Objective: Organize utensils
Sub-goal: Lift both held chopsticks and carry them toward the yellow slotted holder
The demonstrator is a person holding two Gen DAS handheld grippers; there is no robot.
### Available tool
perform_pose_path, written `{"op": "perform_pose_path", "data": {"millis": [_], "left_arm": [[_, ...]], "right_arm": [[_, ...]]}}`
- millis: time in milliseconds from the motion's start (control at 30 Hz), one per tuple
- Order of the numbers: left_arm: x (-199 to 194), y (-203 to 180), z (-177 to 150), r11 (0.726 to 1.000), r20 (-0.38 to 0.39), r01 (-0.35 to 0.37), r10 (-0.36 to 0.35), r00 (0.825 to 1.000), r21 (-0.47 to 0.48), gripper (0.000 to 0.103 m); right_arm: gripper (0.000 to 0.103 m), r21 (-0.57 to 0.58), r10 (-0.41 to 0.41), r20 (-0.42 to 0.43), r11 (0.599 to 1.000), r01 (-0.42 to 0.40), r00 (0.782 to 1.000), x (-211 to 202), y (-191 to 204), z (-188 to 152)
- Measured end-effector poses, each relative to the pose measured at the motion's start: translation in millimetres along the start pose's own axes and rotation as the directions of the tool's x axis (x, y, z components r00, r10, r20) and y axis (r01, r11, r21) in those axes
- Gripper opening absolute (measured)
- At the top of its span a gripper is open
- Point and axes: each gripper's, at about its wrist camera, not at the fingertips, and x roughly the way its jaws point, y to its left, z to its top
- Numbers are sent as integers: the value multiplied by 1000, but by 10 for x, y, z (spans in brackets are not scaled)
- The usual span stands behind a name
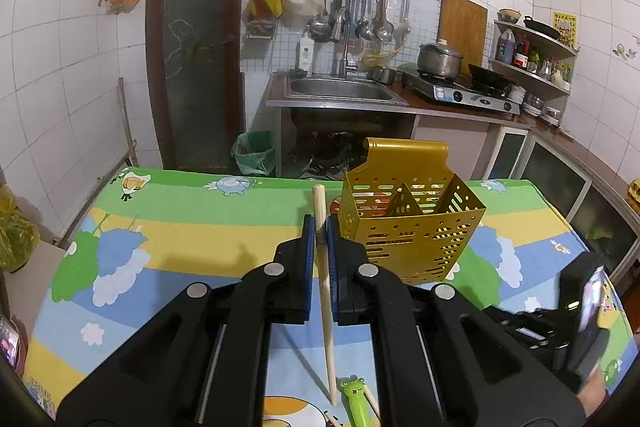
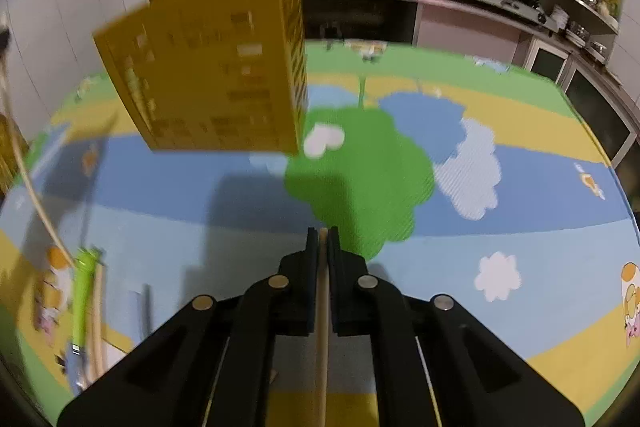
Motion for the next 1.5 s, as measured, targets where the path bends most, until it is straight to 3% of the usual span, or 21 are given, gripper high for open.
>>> {"op": "perform_pose_path", "data": {"millis": [100, 200, 400, 500, 733, 867, 1033, 1100, 1167, 1500], "left_arm": [[-8, 4, 0, 1000, 0, 4, -4, 1000, -6, 5], [-62, -7, 7, 1000, 14, 8, -8, 1000, -5, 5], [-221, -6, -61, 1000, 42, 21, -21, 999, -12, 5], [-273, -18, -121, 1000, 48, 14, -14, 999, -1, 5], [-388, -35, -124, 1000, 57, 16, -16, 998, 7, 0], [-345, 3, -72, 1000, 34, -7, 7, 999, 1, 0], [65, 201, -35, 998, -103, -55, 51, 993, -34, 6], [320, 284, -52, 996, -158, -83, 76, 985, -38, 18], [585, 368, -81, 993, -208, -109, 96, 973, -53, 37], [1731, 476, -247, 980, -399, -198, 171, 901, -28, 37]], "right_arm": [[5, 20, 9, 108, 1000, -11, 994, -326, -21, 92], [5, 22, -8, 247, 1000, 3, 969, -703, 0, 172], [5, 47, -42, 483, 999, 22, 875, -1220, 59, 189], [5, 52, -43, 531, 998, 17, 846, -1306, 83, 153], [5, 55, -30, 562, 999, -1, 827, -1445, 93, 178], [5, 46, -24, 564, 999, -2, 825, -1513, 112, 243], [5, 38, -21, 528, 999, 1, 849, -1424, 74, 353], [5, 46, -24, 510, 999, 1, 860, -1346, 34, 411], [5, 55, -25, 496, 998, -3, 868, -1286, -9, 481], [6, 69, -40, 409, 998, 13, 912, -852, -151, 901]]}}
